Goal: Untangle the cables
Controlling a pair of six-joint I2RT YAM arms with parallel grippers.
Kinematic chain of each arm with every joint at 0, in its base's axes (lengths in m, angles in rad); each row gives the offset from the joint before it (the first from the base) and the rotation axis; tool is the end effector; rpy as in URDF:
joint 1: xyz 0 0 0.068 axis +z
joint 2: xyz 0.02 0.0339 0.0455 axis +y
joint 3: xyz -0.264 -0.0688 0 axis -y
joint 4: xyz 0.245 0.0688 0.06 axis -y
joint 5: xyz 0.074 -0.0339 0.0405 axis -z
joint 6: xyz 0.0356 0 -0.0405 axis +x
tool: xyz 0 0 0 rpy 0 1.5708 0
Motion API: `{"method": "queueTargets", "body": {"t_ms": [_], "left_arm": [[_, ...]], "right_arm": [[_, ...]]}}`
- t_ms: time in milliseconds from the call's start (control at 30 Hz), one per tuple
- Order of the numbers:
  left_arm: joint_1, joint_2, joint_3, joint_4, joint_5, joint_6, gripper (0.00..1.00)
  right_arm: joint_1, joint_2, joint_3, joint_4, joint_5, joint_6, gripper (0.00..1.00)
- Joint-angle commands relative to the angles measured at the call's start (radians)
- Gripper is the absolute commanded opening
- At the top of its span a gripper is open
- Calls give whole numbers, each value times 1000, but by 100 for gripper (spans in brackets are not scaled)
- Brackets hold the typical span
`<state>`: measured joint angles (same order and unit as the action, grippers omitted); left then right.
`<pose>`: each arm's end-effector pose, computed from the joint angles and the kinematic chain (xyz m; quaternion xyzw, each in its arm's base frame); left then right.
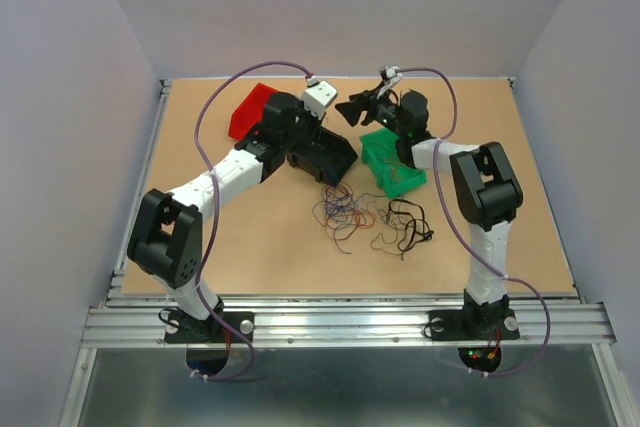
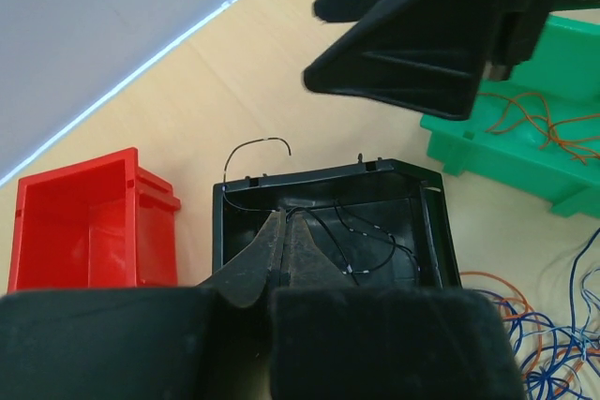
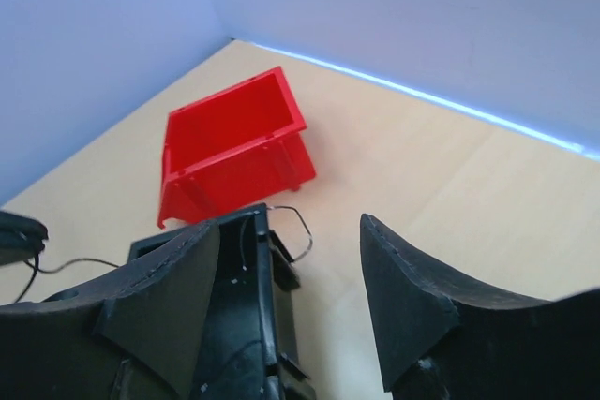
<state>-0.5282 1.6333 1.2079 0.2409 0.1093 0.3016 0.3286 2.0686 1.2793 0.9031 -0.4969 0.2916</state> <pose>0.3366 -0.2009 0.3105 0.3416 0.6889 -0.1139 0.6292 0.4354 0.1664 0.2258 -0.1954 0.6418 0.3766 0.6388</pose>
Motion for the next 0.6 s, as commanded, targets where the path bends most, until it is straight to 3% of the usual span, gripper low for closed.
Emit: {"method": "queueTargets", "body": {"t_ms": [0, 367, 567], "left_arm": [[0, -29, 61, -2, 46, 17, 0], [-1, -9, 87, -41, 84, 25, 0], [-1, 5, 96, -54, 82, 28, 0]], "right_arm": [[18, 77, 152, -107, -90, 87, 69], [33, 219, 411, -415, -71, 118, 70], [41, 245, 442, -441, -85, 116, 63]]}}
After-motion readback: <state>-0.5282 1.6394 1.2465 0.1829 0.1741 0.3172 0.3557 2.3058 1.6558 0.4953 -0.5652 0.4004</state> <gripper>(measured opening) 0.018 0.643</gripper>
